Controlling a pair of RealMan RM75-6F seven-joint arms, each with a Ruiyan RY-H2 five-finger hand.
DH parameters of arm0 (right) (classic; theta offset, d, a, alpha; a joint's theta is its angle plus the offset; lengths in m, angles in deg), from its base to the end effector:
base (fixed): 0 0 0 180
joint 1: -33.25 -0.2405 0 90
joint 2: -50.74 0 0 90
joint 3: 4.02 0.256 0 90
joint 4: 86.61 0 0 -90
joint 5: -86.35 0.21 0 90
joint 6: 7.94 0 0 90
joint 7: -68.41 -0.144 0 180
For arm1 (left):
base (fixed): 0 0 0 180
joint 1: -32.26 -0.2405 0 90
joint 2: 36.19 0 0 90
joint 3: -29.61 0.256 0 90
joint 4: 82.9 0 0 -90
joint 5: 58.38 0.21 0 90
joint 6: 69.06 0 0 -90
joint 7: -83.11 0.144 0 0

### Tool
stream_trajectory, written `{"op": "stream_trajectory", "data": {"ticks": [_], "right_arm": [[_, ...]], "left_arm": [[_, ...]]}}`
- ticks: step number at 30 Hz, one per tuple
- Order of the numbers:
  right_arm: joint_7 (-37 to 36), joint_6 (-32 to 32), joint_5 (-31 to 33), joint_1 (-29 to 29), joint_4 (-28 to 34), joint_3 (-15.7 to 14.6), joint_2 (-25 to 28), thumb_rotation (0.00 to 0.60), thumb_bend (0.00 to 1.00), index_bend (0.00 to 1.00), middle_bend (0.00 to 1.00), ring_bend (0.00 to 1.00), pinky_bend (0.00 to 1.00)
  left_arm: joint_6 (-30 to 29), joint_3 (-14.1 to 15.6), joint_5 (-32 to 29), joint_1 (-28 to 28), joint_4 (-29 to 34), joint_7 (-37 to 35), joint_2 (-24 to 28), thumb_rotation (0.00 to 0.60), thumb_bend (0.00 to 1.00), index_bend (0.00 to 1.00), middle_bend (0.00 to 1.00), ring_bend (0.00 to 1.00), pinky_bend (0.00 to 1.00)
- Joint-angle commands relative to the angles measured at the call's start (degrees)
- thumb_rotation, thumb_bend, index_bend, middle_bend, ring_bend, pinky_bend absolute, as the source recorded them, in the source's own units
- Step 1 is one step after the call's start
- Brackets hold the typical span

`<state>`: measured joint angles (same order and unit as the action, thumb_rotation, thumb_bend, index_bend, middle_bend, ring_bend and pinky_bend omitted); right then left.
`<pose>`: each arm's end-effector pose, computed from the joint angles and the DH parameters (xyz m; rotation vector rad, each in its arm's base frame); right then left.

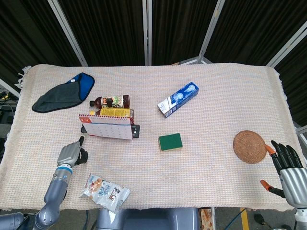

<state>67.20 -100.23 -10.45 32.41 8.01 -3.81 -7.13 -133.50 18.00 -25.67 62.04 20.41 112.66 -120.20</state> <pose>-0.2936 -0.1479 0.1881 1.4797 -0.7842 0.9677 -0.2200 0.2724 0.0033 -1.3935 -1.5100 -0.6224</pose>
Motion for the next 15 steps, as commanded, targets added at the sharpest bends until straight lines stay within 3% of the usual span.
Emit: {"op": "stream_trajectory", "data": {"ticks": [1,8,15], "right_arm": [[0.1,0.0,0.1,0.0,-0.1,0.0,-0.1,0.6,0.04,0.0,0.0,0.0,0.0],[-0.3,-1.0,-0.3,0.4,0.0,0.0,0.0,0.6,0.04,0.0,0.0,0.0,0.0],[-0.2,-1.0,-0.7,0.5,-0.2,-0.3,-0.1,0.6,0.04,0.0,0.0,0.0,0.0]], "left_arm": [[-0.3,-0.1,-0.1,0.5,-0.3,0.2,-0.4,0.6,0.68,0.0,0.76,0.67,0.56],[-0.2,-1.2,-2.4,3.1,-2.5,1.1,-2.2,0.6,0.68,0.0,0.76,0.67,0.56],[-0.8,-1.2,-0.7,5.2,-0.8,1.9,-2.8,0.6,0.68,0.0,0.76,0.67,0.56]]}}
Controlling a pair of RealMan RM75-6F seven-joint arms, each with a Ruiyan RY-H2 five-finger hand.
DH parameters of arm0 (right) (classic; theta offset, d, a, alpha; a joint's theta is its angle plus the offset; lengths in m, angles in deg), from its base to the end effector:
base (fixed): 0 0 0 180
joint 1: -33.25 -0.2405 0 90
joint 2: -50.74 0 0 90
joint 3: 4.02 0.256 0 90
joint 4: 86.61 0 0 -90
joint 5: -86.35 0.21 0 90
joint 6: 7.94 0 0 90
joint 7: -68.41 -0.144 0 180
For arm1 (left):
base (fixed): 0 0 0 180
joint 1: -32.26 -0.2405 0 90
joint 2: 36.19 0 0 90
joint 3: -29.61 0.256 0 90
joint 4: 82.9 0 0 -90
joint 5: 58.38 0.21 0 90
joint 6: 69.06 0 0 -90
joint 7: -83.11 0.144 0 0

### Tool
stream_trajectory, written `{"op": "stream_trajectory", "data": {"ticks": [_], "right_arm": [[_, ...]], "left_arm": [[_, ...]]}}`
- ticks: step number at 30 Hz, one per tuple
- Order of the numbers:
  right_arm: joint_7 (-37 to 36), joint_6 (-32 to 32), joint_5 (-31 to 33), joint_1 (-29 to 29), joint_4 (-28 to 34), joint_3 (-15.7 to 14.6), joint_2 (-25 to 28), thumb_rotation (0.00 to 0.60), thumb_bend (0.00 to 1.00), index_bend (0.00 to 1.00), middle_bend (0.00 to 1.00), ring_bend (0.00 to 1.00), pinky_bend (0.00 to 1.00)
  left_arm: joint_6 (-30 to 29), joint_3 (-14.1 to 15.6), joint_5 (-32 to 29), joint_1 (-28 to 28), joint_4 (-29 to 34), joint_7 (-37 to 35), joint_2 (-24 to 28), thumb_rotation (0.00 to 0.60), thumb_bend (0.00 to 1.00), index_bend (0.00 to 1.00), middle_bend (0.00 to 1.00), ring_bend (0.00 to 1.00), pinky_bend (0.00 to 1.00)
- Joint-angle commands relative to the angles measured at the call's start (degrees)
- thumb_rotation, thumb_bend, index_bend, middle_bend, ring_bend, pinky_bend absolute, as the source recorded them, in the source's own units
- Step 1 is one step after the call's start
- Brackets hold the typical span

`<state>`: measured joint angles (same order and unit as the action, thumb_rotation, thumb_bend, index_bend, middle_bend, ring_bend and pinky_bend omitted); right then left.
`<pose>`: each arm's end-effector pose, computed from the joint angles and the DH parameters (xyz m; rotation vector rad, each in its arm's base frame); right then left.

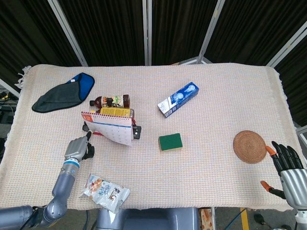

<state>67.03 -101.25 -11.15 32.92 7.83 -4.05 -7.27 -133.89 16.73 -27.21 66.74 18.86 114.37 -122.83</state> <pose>-0.2930 -0.1441 0.1886 1.4769 -0.7786 0.9788 -0.1943 0.2911 -0.0069 -1.4447 -1.4727 -0.6635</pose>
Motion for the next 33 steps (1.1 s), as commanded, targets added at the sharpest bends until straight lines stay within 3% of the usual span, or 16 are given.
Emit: {"op": "stream_trajectory", "data": {"ticks": [1,9,13,20,22,25,27,29,33], "right_arm": [[-0.1,0.0,0.0,0.0,0.0,0.0,0.1,0.6,0.04,0.0,0.0,0.0,0.0],[-1.2,-0.7,0.0,0.3,0.0,0.0,0.5,0.6,0.04,0.0,0.0,0.0,0.0],[-1.1,-0.7,0.0,0.4,0.0,0.0,0.6,0.6,0.04,0.0,0.0,0.0,0.0],[-0.7,-0.6,-0.2,0.4,0.1,-0.1,0.4,0.6,0.04,0.0,0.0,0.0,0.0],[-0.7,-0.6,-0.2,0.4,0.0,-0.1,0.3,0.6,0.04,0.0,0.0,0.0,0.0],[-0.3,-0.4,-0.3,0.3,-0.1,-0.1,0.1,0.6,0.04,0.0,0.0,0.0,0.0],[-0.2,-0.3,-0.2,0.3,-0.1,-0.1,0.1,0.6,0.04,0.0,0.0,0.0,0.0],[-0.2,-0.2,-0.1,0.2,-0.1,-0.1,0.0,0.6,0.04,0.0,0.0,0.0,0.0],[-0.5,-0.2,0.2,0.2,-0.1,0.1,0.1,0.6,0.04,0.0,0.0,0.0,0.0]], "left_arm": [[-0.7,0.2,1.2,0.7,1.3,0.4,-0.2,0.6,0.68,0.0,0.76,0.67,0.56],[-3.2,0.3,7.0,1.1,5.8,-0.8,0.3,0.6,0.68,0.0,0.76,0.67,0.56],[-6.2,0.0,13.7,0.4,8.9,-2.6,1.9,0.6,0.68,0.0,0.74,0.67,0.55],[-12.4,0.6,25.1,-1.1,10.2,-2.9,3.7,0.6,0.67,0.0,0.62,0.57,0.5],[-14.5,0.8,28.5,-1.6,9.8,-2.7,4.0,0.6,0.67,0.01,0.56,0.52,0.48],[-16.0,0.5,32.3,-1.4,7.2,-1.7,4.7,0.6,0.64,0.01,0.37,0.36,0.38],[-14.2,0.8,31.8,-1.0,6.5,-1.2,5.5,0.6,0.53,0.0,0.13,0.19,0.26],[-11.6,0.6,29.8,0.0,6.3,0.3,6.7,0.6,0.4,0.0,0.01,0.1,0.16],[-6.9,-0.2,24.5,2.0,6.3,2.8,8.4,0.6,0.22,0.0,0.0,0.01,0.07]]}}
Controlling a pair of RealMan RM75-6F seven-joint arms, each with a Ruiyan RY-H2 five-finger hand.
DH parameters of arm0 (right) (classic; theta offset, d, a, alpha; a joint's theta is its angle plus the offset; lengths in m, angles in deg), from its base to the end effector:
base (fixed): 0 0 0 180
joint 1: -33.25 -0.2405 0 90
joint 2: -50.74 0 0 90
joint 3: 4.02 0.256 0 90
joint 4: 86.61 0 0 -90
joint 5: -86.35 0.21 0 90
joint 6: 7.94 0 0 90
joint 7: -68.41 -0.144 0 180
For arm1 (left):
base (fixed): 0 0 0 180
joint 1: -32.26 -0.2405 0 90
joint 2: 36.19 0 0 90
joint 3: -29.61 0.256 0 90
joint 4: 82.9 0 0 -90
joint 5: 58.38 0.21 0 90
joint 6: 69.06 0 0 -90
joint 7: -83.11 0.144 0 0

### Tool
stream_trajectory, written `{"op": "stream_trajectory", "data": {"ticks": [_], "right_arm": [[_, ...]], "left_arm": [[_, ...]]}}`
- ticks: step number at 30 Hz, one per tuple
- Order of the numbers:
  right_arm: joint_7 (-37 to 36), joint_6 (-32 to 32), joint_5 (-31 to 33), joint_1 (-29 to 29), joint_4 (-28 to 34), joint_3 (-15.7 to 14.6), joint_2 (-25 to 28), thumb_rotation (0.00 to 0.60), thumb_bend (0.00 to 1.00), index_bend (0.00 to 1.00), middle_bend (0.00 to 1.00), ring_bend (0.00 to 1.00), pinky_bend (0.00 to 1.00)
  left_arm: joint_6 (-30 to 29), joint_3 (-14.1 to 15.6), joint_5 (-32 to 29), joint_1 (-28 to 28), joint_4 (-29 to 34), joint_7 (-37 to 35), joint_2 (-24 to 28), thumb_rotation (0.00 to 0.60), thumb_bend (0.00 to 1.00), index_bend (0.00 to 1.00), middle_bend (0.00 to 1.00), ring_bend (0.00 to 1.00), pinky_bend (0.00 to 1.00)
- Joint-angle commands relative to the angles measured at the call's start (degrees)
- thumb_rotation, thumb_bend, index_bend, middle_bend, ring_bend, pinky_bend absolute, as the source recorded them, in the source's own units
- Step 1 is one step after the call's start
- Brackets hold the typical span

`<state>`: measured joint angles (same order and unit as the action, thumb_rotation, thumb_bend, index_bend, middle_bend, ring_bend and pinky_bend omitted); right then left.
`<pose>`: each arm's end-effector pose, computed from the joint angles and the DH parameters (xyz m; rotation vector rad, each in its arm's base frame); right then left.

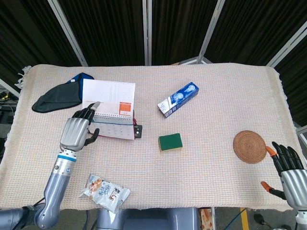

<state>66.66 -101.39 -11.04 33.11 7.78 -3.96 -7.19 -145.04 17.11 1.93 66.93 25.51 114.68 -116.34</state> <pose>-0.2937 -0.1435 0.1897 1.4706 -0.7819 0.9809 -0.1305 0.3012 0.0637 -1.5598 -0.9232 -1.0540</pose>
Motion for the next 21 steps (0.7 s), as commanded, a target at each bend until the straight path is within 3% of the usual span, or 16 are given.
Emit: {"op": "stream_trajectory", "data": {"ticks": [1,5,13,18,21], "right_arm": [[-0.2,0.0,0.1,0.0,-0.1,0.1,0.0,0.6,0.04,0.0,0.0,0.0,0.0],[-1.0,0.1,0.5,0.0,-0.4,0.1,0.2,0.6,0.04,0.0,0.0,0.0,0.0],[-1.1,0.2,0.3,-0.1,-0.6,0.1,0.1,0.6,0.04,0.0,0.0,0.0,0.0],[-0.8,0.5,0.4,-0.2,-0.6,0.1,0.0,0.6,0.04,0.0,0.0,0.0,0.0],[-0.8,0.3,0.2,-0.2,-0.6,0.1,0.0,0.6,0.04,0.0,0.0,0.0,0.0]], "left_arm": [[5.4,-0.8,-6.2,2.4,-0.4,3.2,2.3,0.6,0.2,0.0,0.0,0.01,0.07],[9.9,-1.4,-14.4,5.1,-1.3,6.3,3.5,0.6,0.13,0.0,0.0,0.0,0.05],[13.6,-0.4,-19.4,7.2,-2.9,6.5,4.3,0.6,0.11,0.0,0.0,0.01,0.08],[12.8,-0.1,-16.7,6.8,-4.2,3.1,3.8,0.6,0.11,0.0,0.0,0.04,0.08],[10.7,0.2,-13.2,5.8,-4.6,1.0,3.5,0.6,0.11,0.0,0.0,0.01,0.03]]}}
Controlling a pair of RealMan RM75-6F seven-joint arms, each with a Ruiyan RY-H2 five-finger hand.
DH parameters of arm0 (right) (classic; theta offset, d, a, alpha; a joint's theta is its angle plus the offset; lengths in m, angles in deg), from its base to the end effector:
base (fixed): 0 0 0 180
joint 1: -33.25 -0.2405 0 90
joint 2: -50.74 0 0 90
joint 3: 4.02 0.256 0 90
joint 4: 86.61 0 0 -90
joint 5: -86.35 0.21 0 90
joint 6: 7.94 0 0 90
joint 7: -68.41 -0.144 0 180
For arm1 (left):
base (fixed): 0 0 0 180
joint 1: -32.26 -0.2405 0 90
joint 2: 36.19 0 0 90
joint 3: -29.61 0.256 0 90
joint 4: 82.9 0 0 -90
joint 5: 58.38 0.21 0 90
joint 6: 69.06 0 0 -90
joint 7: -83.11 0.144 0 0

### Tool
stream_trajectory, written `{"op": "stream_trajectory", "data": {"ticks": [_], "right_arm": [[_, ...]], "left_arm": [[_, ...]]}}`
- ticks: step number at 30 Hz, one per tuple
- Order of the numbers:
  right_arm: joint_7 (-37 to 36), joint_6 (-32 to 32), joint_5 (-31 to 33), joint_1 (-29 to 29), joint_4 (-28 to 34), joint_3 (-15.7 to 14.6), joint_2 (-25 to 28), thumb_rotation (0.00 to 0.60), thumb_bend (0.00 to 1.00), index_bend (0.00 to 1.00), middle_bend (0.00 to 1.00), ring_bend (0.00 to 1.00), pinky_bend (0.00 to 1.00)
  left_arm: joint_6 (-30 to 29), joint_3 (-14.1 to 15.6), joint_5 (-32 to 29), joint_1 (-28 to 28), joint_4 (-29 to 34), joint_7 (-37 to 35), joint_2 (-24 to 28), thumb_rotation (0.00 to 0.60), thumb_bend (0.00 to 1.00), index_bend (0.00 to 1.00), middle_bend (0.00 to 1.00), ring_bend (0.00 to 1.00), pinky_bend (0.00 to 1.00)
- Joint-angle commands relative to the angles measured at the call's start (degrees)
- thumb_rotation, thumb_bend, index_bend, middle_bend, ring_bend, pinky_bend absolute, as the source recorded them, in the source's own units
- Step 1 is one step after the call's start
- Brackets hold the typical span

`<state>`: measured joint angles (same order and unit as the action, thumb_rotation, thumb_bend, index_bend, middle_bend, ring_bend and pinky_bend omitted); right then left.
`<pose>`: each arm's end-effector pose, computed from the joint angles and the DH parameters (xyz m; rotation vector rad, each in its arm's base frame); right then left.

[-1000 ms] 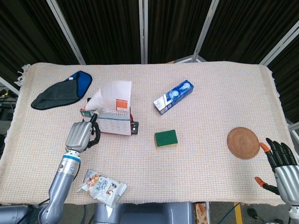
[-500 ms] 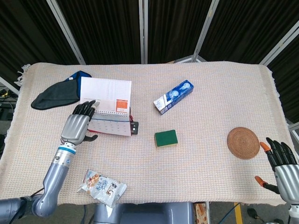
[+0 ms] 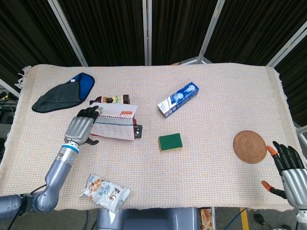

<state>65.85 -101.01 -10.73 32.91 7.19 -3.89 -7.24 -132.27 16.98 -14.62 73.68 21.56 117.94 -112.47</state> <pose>-0.2961 -0.1449 0.1899 1.4708 -0.7896 0.9799 -0.1495 0.3320 0.0508 -1.6809 -1.0261 -0.7827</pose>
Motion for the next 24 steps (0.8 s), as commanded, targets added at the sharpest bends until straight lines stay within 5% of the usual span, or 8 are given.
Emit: {"op": "stream_trajectory", "data": {"ticks": [1,10,15,24], "right_arm": [[0.0,-0.2,-0.2,0.0,0.0,0.0,0.0,0.6,0.04,0.0,0.0,0.0,0.0],[-0.1,-0.8,-0.2,0.1,-0.3,0.2,0.1,0.6,0.04,0.0,0.0,0.0,0.0],[0.9,-0.5,-0.2,0.1,-0.2,0.2,-0.2,0.6,0.04,0.0,0.0,0.0,0.0],[2.2,-0.8,-0.3,0.3,-0.3,0.2,-0.7,0.6,0.04,0.0,0.0,0.0,0.0]], "left_arm": [[-3.2,0.4,5.1,-1.5,-0.5,-3.3,-0.3,0.6,0.11,0.0,0.0,0.01,0.02],[-15.4,6.3,20.4,-9.6,3.9,-7.0,2.3,0.6,0.11,0.0,0.0,0.0,0.0],[-25.1,15.4,30.1,-19.1,6.1,-7.0,4.2,0.6,0.11,0.0,0.0,0.0,0.0],[-30.7,19.9,36.7,-26.7,4.8,-7.2,6.0,0.6,0.11,0.0,0.0,0.0,0.0]]}}
